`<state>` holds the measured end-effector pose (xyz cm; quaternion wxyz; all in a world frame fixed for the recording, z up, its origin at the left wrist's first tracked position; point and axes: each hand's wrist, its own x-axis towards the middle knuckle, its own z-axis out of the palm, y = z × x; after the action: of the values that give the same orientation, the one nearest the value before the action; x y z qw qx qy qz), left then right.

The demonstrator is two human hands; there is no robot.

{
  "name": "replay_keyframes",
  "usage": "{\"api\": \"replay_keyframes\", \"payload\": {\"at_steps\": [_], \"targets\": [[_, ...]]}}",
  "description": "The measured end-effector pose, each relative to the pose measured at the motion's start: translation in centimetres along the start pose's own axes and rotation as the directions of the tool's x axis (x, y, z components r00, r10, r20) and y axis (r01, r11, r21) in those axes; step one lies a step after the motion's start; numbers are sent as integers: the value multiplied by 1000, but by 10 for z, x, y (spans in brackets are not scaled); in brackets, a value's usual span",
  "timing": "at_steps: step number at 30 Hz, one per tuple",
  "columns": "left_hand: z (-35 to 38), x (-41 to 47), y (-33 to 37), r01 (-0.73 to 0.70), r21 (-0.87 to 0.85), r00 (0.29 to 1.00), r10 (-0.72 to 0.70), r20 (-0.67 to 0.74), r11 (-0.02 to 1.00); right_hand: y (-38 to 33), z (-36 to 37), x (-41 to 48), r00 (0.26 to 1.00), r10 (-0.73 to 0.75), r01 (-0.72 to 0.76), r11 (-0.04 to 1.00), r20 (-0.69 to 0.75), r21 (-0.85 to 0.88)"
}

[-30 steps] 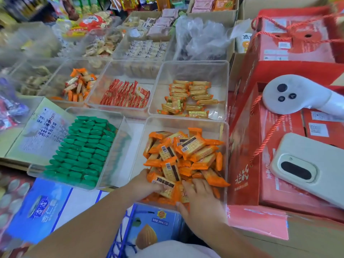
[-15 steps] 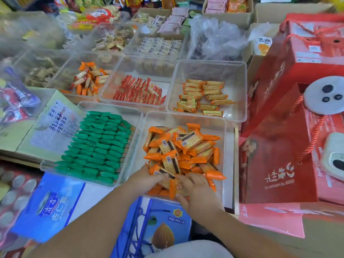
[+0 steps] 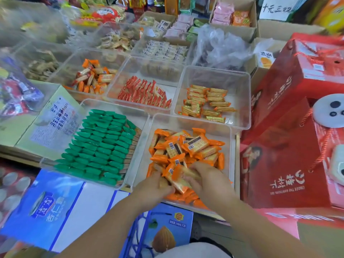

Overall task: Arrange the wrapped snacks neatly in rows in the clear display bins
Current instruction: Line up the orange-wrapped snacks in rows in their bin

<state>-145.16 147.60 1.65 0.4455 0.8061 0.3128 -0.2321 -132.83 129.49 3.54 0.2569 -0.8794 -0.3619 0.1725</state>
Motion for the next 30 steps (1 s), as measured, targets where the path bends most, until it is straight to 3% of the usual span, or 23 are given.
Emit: {"api": "replay_keyframes", "payload": {"at_steps": [4, 6, 11, 13, 15, 17, 19, 20, 25, 30], "targets": [[-5, -7, -9, -106, 32, 994, 105, 44, 994, -2, -37, 42, 970, 22, -8, 998, -243, 57], [-1, -8, -13, -132, 116, 991, 132, 2, 985, 7, -42, 67, 962, 65, -51, 997, -266, 60], [9, -8, -21, -178, 183, 973, 201, -117, 967, 31, -27, 87, 970, 242, -233, 953, 26, -192], [12, -9, -23, -195, 123, 962, 215, -171, 973, 21, -20, 76, 986, 135, -162, 922, -102, -351], [10, -10, -24, -202, 40, 966, 206, -158, 978, 6, -7, 58, 982, -102, 27, 910, -160, -413], [3, -11, -27, -236, -58, 971, 232, -64, 970, -5, 11, 36, 957, -290, 283, 929, 6, -239], [-4, -12, -30, -279, -103, 960, 281, 3, 955, -11, 29, 19, 893, -300, 333, 942, 336, -42], [-6, -12, -31, -291, -98, 956, 293, 9, 952, -11, 37, 15, 857, -280, 335, 941, 432, -55], [-9, -8, -30, -279, -115, 959, 282, 12, 953, -20, 56, 18, 922, -207, 267, 952, 327, -152], [-10, -2, -29, -207, -94, 978, 206, -18, 974, -14, 60, 24, 886, -192, 308, 924, 422, -226]]}}
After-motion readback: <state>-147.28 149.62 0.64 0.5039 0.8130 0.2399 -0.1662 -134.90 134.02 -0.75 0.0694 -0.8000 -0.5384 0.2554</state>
